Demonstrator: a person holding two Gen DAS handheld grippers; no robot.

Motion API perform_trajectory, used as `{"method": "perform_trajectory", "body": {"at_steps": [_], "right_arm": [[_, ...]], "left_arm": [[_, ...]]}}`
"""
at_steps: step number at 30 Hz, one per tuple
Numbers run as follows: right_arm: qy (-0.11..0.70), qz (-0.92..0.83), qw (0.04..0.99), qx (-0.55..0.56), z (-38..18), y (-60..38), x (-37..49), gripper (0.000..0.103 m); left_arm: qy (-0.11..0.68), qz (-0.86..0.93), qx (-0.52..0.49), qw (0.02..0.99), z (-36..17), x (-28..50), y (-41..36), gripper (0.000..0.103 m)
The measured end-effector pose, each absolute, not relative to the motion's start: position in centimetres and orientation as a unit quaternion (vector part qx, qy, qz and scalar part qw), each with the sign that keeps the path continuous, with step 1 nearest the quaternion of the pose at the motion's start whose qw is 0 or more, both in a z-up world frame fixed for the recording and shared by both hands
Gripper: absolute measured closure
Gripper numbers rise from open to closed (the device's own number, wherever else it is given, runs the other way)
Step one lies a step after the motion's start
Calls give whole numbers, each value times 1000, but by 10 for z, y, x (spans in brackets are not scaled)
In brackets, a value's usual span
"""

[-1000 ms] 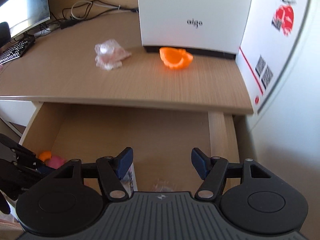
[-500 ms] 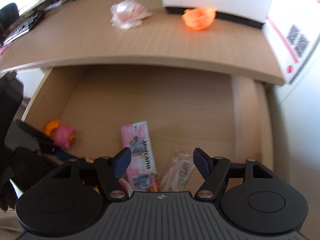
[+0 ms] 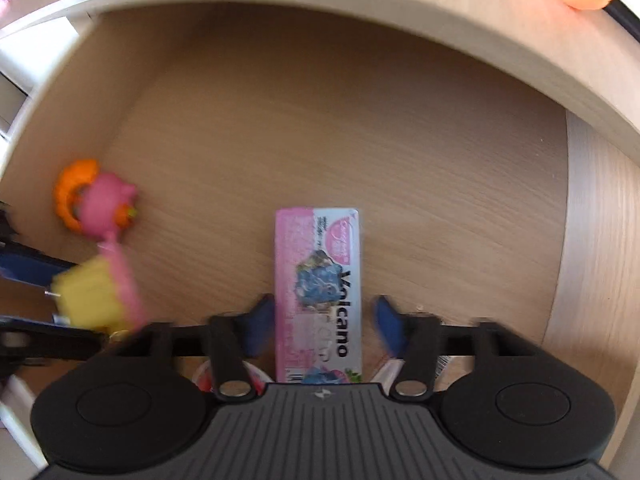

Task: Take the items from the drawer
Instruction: 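Grasp the yellow cake toy with the left gripper while the right gripper grasps the pink Volcano package, then place the cake toy on the desk with the left gripper while the right gripper places the Volcano package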

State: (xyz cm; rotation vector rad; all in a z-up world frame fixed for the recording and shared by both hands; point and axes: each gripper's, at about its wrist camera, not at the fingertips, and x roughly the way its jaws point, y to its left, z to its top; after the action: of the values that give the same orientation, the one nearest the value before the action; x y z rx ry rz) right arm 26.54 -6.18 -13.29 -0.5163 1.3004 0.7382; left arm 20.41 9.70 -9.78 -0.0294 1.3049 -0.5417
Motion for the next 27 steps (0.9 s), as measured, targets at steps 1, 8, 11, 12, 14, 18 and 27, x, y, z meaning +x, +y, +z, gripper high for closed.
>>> {"method": "perform_trajectory", "body": {"at_steps": [1,8,11,12,14,18,27], "right_arm": [[582,330,706,-233,-131,-62,263,59],[542,344,748,-167,-71,-96,240,60],[514,336,782,-109,-29,-124,242,60],[502,332,792,-97,-16,-132,243,60],[477,326,812,-81,9,-146,247,60],[437,321,839,-48,54,-169,257,60],[419,326,846,-38,71,-162,279,60]], "left_arm": [[594,-249,-17,765,-95,201,99,61],[532,-256,-71,804,-51,197,129,61],[475,-263,-95,834,-12,210,137,61],[455,-264,-98,845,3,218,139,61],[420,-261,-100,864,27,233,139,61],[379,-230,-102,891,41,277,121,61],[461,-147,-106,869,-23,374,109,61]]}}
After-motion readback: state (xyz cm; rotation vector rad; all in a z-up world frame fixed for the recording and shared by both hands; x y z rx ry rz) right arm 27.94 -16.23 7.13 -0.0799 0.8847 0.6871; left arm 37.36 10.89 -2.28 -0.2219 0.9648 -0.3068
